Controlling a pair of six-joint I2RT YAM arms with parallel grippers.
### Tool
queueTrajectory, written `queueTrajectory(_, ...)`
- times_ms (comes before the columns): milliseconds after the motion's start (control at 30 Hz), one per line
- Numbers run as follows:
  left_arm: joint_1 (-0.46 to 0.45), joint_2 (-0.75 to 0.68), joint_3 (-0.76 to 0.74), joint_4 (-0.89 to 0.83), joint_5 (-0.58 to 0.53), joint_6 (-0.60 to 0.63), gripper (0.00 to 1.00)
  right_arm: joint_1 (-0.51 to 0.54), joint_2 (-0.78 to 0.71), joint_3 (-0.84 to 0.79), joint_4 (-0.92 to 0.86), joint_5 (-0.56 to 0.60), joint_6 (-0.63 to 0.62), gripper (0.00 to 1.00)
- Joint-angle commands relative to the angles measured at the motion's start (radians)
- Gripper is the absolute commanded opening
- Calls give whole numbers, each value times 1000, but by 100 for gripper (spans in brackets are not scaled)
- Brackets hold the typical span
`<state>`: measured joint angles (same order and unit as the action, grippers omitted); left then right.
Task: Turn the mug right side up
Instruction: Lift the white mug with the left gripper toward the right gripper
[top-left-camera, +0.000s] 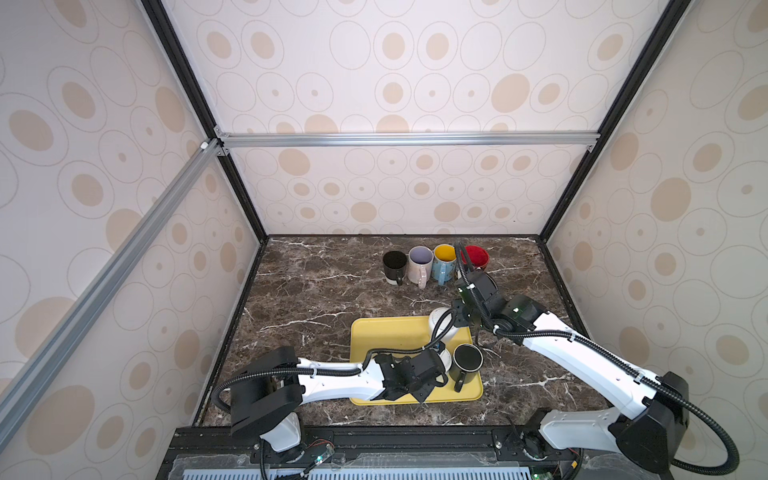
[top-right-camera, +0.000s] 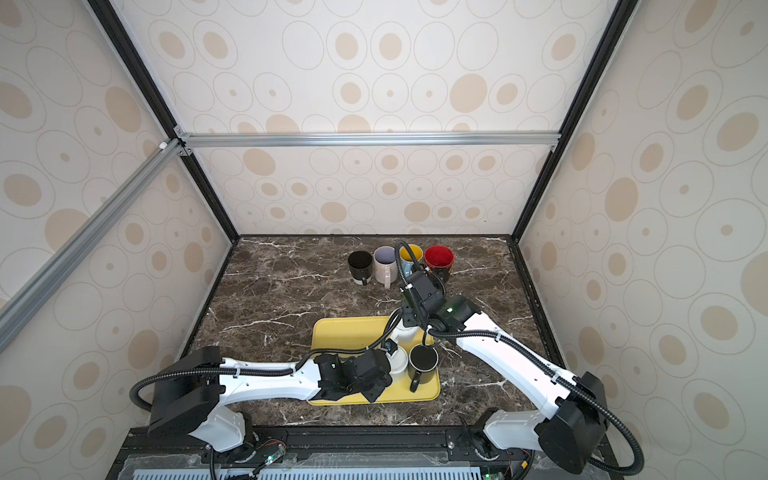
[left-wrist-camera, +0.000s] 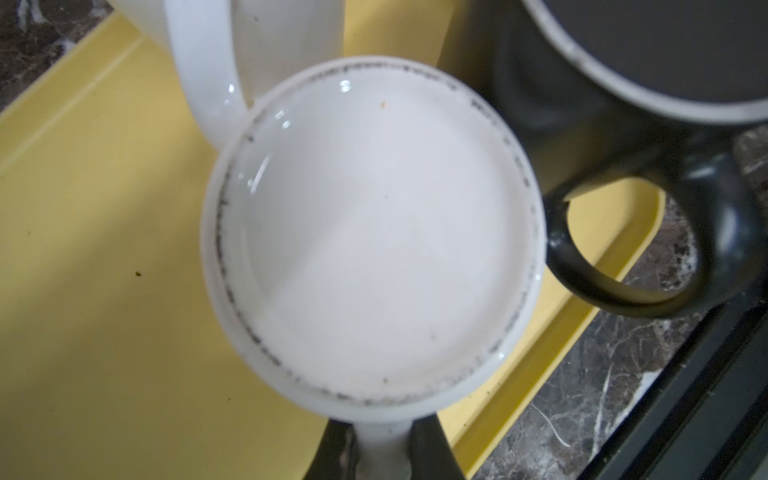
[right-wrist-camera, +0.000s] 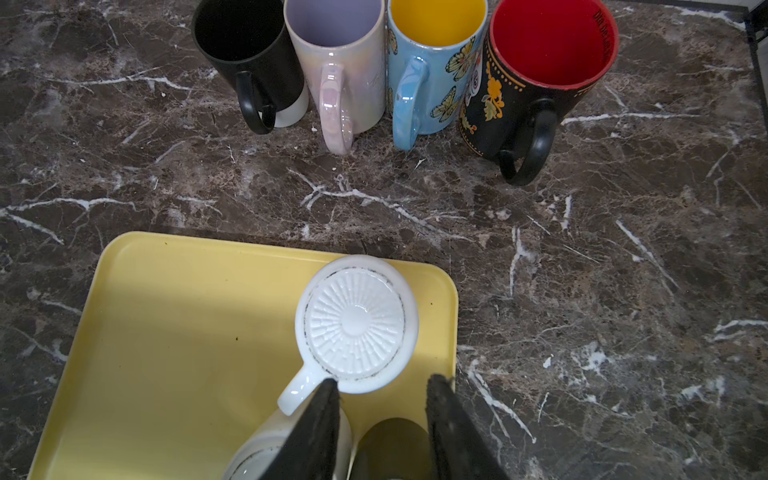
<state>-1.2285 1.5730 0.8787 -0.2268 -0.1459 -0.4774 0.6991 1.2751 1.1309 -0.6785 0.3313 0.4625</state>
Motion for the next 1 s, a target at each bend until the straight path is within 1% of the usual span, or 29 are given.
queueTrajectory(0,7,-72,-1,2,-74,-11,0,-4,-22,-16,2,-5,4,37)
queueTrajectory(133,17,-174,-52,16,-133,-24,0,-3,-21,-21,16,-28,7,37)
queueTrajectory(300,50,-316,-92,-1,-174,-33,0,-4,-29,-24,23,-53,13,34)
queueTrajectory(367,77,-380,-98,-15,-176,-37,0,-4,-39,-30,35,-75,14,34)
queueTrajectory(433,117,-435,-108,-14,-153,-43,0,-3,-54,-41,61,-100,15,34)
queueTrajectory(533,202,-522,-147,22,-82,-57,0,-5,-68,-52,101,-139,14,34)
queueTrajectory(633,287,-597,-182,72,-12,-83,0,-6,-61,-63,144,-195,4,29)
queueTrajectory(700,318,-626,-183,91,5,-93,0,-6,-43,-66,173,-242,4,28)
queueTrajectory(767,333,-634,-173,95,-10,-98,0,-5,-19,-59,183,-282,3,29)
queueTrajectory(967,363,-603,-125,63,-31,-104,0,-6,13,-48,208,-396,16,31)
